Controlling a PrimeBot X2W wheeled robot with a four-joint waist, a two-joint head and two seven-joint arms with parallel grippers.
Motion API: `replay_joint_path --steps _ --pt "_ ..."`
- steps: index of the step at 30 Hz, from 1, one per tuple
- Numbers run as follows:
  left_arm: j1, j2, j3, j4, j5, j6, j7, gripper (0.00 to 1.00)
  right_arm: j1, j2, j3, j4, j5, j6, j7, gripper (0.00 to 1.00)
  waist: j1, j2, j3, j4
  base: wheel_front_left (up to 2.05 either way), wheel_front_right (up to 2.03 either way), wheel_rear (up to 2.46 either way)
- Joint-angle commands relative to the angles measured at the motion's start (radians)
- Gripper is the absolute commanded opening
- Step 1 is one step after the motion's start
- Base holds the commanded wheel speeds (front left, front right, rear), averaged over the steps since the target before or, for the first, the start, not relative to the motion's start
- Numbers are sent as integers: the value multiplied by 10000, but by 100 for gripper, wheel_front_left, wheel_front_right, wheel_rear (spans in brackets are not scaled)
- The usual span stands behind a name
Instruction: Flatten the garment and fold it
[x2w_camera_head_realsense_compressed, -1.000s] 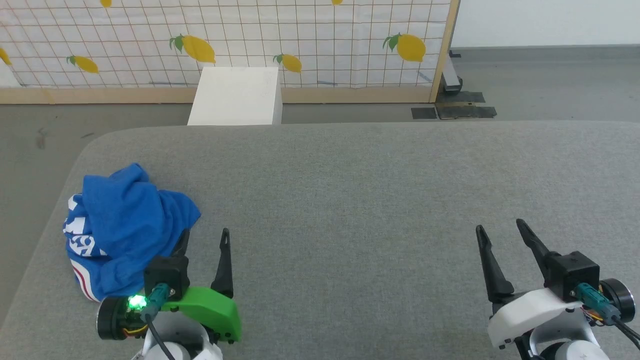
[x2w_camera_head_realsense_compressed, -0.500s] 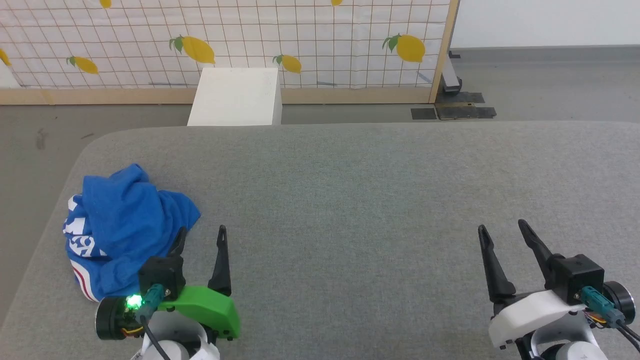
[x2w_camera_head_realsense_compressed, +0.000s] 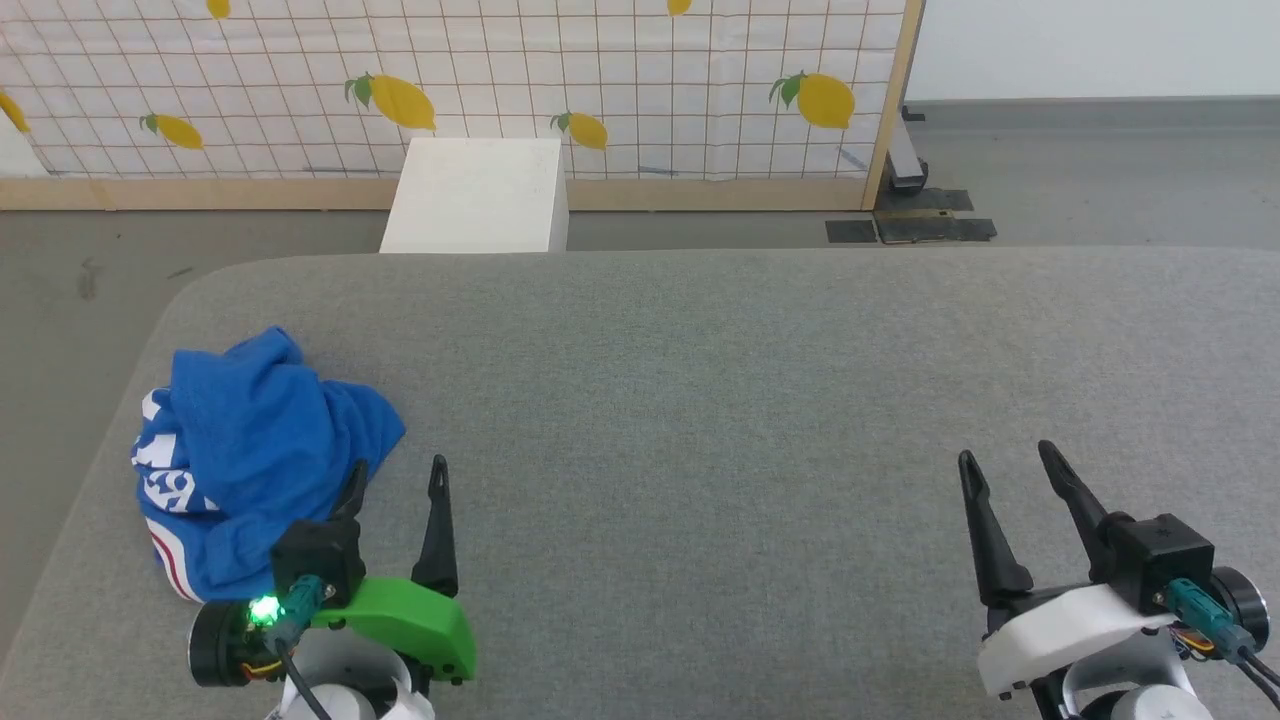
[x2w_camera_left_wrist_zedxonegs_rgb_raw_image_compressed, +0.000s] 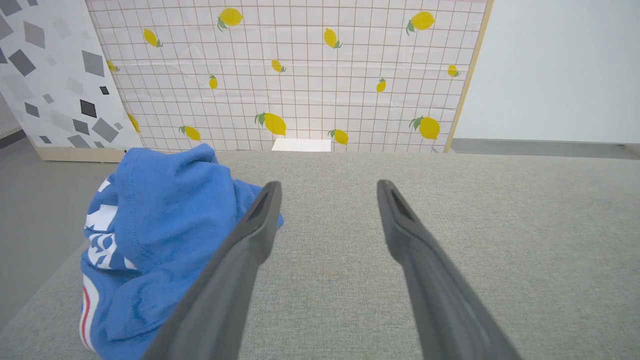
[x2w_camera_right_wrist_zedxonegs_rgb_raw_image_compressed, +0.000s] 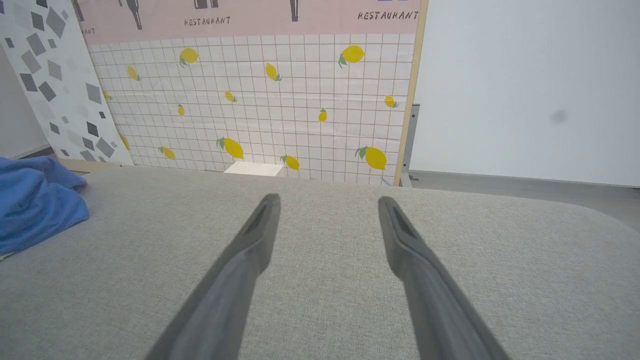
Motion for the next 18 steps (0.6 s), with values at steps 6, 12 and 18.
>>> replay_joint_path --steps 6,12,18 --pt "-161 112 -67 148 -247 124 -232 100 7 17 -28 108 143 -9 -246 100 0 28 -15 -5 0 0 0" --pt "-169 138 -101 240 -371 173 -355 100 10 19 -57 181 206 -9 -369 100 0 30 -32 -7 0 0 0" --pt "-196 166 -148 336 -478 221 -478 100 12 21 -97 255 261 -10 -491 100 0 33 -44 8 0 0 0"
